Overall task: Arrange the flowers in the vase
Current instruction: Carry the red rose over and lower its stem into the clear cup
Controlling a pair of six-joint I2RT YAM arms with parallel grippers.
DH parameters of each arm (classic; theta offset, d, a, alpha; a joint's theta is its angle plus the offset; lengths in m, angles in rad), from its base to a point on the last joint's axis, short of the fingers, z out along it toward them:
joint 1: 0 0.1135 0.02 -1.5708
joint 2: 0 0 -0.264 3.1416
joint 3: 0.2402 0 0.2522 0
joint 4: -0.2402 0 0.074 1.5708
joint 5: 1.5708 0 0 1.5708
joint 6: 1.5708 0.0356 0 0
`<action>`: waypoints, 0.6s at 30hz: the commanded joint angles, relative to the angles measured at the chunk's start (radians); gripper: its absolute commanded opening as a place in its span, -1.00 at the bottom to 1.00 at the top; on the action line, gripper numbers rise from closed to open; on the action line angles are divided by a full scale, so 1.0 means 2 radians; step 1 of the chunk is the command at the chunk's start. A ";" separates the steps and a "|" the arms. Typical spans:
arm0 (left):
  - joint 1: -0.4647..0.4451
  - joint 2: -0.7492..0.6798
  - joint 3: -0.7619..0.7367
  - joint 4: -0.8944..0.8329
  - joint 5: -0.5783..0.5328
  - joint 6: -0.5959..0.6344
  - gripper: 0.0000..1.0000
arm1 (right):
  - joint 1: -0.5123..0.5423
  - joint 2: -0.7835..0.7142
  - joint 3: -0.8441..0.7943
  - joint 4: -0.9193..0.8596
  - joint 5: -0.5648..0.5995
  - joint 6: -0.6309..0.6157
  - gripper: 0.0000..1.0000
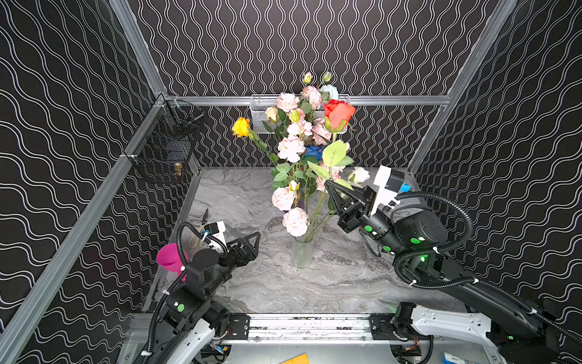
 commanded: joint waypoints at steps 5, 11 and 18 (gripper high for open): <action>0.001 0.007 -0.004 0.013 -0.010 0.018 0.97 | 0.000 0.024 -0.008 0.040 0.032 -0.014 -1.00; 0.000 0.008 -0.007 0.013 -0.010 0.023 0.97 | 0.001 0.033 -0.032 0.030 0.043 0.003 -1.00; 0.000 0.004 -0.017 0.012 -0.014 0.020 0.97 | 0.001 0.030 -0.073 0.018 0.069 0.025 -0.75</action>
